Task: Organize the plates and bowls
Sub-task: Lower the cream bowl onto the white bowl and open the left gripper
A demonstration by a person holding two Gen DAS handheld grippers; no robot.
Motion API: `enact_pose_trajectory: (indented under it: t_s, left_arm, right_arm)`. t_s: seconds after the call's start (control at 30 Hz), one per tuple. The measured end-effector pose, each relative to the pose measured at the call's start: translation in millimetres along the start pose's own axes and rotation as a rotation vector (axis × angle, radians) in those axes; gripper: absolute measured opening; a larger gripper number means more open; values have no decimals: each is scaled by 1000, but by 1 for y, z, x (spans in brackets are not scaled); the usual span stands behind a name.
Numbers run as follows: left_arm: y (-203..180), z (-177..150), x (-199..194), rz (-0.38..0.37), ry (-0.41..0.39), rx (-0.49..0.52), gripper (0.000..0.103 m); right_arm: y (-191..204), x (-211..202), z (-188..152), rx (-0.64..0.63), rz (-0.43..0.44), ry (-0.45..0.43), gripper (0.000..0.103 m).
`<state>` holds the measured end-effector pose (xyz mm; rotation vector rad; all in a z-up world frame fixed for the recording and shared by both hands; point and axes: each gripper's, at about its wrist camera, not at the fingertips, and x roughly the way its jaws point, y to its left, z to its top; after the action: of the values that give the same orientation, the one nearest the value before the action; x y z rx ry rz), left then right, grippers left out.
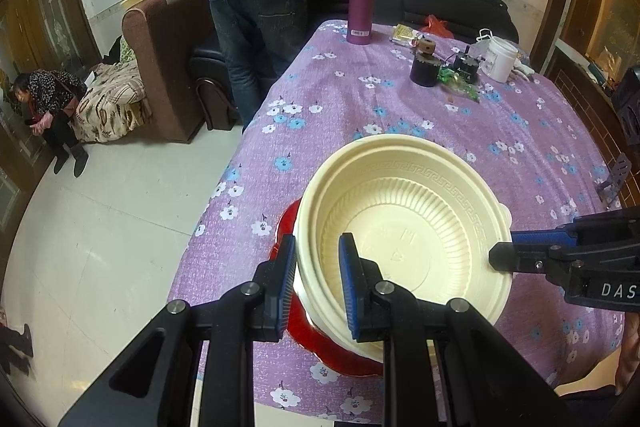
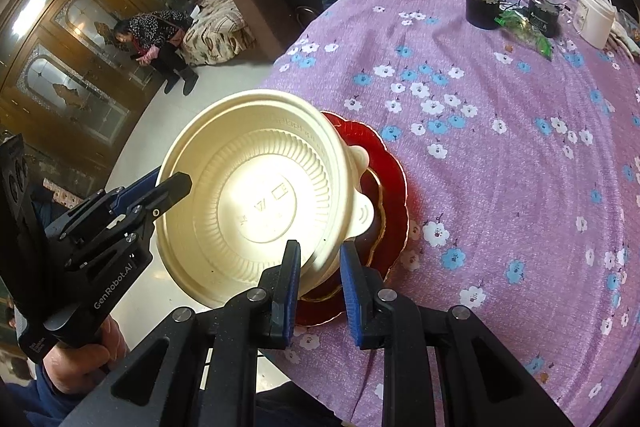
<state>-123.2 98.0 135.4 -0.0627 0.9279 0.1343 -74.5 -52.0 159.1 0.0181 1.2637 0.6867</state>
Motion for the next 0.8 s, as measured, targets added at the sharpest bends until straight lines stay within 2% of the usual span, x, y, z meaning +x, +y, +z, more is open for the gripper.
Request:
enact_pose_trajectory:
  t_s: [0.8]
  left_arm:
    - [-3, 2, 24, 18, 34, 33, 20]
  right_arm:
    - [-10, 22, 6, 25, 1, 34, 24]
